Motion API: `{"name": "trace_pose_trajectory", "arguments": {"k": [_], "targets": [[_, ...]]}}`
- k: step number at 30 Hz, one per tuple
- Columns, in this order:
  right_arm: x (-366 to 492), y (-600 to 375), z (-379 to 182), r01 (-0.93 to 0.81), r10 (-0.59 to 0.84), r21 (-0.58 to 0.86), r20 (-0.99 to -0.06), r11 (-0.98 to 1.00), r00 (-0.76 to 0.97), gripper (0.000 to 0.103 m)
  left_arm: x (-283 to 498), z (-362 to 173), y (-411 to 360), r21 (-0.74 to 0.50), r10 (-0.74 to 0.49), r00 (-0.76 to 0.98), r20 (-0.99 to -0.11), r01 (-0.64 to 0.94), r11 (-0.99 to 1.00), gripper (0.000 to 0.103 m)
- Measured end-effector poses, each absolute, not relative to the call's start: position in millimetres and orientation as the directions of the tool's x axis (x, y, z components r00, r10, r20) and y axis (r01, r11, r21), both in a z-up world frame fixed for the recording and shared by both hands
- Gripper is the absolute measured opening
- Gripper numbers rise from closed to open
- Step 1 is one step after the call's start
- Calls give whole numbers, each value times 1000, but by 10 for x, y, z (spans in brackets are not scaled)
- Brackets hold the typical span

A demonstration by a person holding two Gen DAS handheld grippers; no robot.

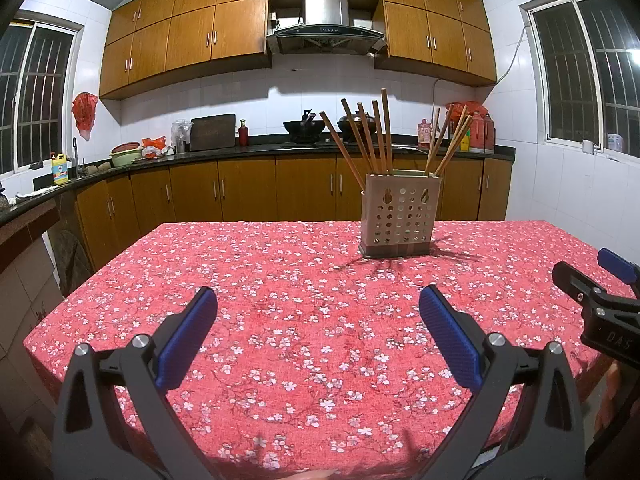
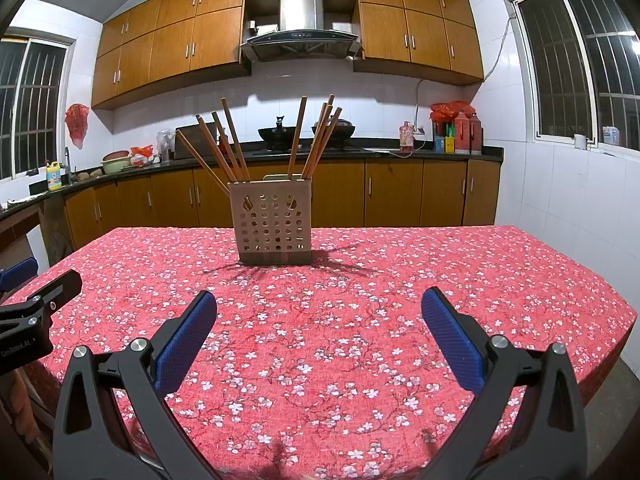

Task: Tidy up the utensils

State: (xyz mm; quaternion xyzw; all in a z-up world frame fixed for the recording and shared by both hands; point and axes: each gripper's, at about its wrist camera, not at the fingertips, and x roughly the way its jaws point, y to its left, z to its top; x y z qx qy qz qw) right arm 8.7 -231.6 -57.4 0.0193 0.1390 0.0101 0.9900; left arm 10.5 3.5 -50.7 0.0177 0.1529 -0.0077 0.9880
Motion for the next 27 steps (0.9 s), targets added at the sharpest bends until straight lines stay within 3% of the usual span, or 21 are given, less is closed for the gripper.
{"name": "trace_pose_trajectory", "arguments": {"k": [27], "targets": [[100, -2274, -589, -13, 24, 43, -280, 999, 960, 101, 93, -502, 39, 32, -11, 953, -304, 21, 999, 99]]}}
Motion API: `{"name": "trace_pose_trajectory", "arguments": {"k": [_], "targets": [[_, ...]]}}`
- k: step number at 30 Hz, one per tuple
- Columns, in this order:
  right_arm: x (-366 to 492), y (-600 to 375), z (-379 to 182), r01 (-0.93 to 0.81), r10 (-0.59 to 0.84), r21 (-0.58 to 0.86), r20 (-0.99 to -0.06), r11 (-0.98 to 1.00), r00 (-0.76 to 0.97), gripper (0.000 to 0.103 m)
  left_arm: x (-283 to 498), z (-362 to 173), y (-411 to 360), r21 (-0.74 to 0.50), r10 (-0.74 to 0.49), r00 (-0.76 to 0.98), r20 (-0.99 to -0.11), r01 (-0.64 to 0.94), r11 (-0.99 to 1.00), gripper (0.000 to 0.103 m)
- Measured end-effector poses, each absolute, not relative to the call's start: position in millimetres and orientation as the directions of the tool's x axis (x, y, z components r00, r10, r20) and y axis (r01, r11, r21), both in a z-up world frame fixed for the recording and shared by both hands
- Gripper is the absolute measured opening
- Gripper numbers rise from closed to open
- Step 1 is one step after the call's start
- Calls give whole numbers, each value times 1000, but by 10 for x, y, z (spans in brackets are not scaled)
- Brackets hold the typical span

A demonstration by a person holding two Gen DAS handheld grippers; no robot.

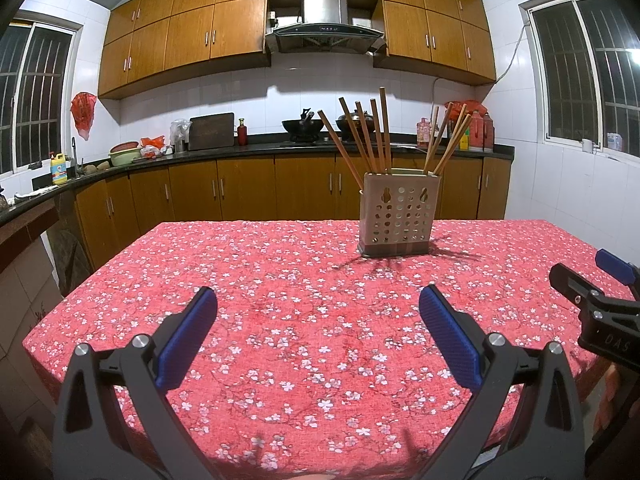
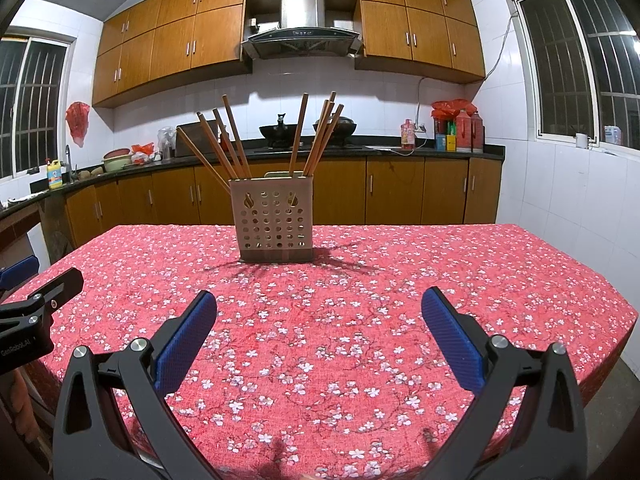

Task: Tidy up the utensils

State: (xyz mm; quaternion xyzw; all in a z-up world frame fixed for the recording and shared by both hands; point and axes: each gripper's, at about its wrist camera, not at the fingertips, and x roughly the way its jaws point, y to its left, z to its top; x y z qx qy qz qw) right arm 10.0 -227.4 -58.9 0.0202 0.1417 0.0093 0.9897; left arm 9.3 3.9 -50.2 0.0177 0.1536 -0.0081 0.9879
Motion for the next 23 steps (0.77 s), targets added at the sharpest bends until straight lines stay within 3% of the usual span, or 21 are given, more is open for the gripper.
{"name": "trace_pose_trajectory", "arguments": {"k": [23], "targets": [[100, -2266, -600, -14, 26, 44, -283, 999, 959, 101, 106, -524, 46, 29, -4, 950, -313, 14, 999, 99]]}}
